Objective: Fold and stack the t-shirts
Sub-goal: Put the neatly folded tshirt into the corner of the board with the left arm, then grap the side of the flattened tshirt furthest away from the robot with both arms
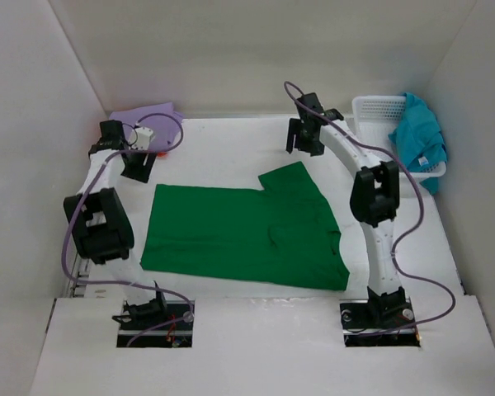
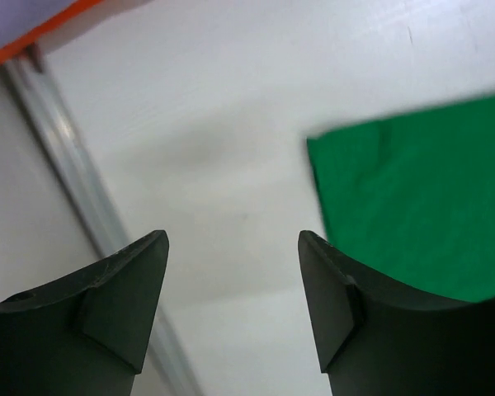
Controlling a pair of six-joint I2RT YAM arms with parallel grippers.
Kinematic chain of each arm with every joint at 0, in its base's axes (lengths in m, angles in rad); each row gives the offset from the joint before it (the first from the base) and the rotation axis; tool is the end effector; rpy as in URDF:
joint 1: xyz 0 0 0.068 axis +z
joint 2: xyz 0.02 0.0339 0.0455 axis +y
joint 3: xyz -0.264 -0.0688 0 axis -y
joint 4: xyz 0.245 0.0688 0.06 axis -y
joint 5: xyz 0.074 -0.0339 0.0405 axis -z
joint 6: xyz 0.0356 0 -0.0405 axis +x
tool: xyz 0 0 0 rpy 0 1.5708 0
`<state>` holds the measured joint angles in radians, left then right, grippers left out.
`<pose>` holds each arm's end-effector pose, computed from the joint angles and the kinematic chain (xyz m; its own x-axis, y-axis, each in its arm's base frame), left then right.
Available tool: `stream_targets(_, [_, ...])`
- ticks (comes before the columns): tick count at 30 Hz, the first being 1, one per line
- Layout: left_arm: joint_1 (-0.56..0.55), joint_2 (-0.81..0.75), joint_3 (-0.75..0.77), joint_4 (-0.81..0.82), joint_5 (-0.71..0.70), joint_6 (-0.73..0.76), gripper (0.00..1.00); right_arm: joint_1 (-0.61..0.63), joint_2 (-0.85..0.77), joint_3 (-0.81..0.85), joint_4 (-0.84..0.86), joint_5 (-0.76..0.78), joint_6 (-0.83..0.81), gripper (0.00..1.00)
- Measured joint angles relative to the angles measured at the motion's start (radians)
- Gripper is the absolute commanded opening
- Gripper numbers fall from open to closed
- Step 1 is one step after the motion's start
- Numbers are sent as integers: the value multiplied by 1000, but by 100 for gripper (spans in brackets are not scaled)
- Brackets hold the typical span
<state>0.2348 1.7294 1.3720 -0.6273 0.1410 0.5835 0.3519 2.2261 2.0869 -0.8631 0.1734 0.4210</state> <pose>0.3636 0.0818 0.2537 -0.7614 0.3787 -0.5261 0.3173 0.9255 0.2070 0.4626 0.1633 0.2563 -0.8251 0.1259 -0.5508 0.0930 0.9918 0.0873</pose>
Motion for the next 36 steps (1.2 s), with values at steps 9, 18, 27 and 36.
stream_targets(9, [-5, 257, 58, 34, 48, -266, 62, -31, 236, 146, -85, -24, -14, 66])
stream_targets(18, [-29, 309, 118, 59, 56, -315, 62, -16, 288, 227, -143, -74, 8, 17])
stream_targets(27, [-42, 338, 142, 64, 76, -331, 62, -12, 246, 151, -116, -104, 13, 0])
stream_targets(36, [-47, 331, 130, 40, 167, -361, 59, -3, 82, -71, -43, -129, 23, 0])
